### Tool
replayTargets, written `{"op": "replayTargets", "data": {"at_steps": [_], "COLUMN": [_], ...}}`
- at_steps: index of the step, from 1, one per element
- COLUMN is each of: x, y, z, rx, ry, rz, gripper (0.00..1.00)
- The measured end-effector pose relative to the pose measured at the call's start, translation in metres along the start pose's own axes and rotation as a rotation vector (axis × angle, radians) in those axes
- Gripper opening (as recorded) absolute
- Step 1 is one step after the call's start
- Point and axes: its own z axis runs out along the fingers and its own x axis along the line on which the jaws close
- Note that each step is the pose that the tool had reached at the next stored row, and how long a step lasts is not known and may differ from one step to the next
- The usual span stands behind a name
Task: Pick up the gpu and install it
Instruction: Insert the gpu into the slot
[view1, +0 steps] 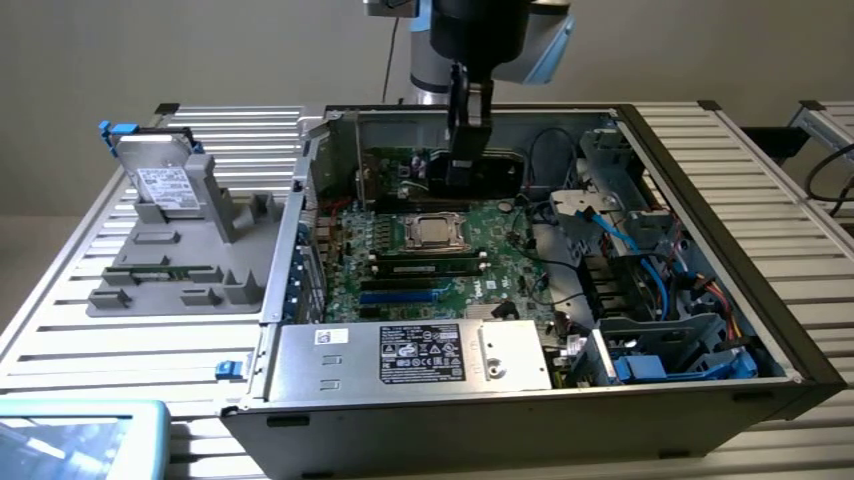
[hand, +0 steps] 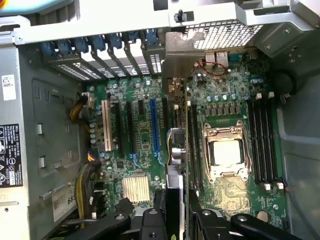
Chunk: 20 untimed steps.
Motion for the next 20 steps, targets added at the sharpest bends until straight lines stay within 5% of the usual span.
{"op": "replayTargets", "data": {"at_steps": [6, 14, 20], "x": [0.0, -0.0001, -0.0002], "y": [0.0, 0.0005, 0.0011], "z": [0.0012, 0.0016, 0.0063], "rx": [0.0035, 0.0033, 0.0043], "ry": [0.013, 0.0157, 0.0342], "rz": [-0.057, -0.058, -0.058], "gripper": [0.28, 0.28, 0.28]}}
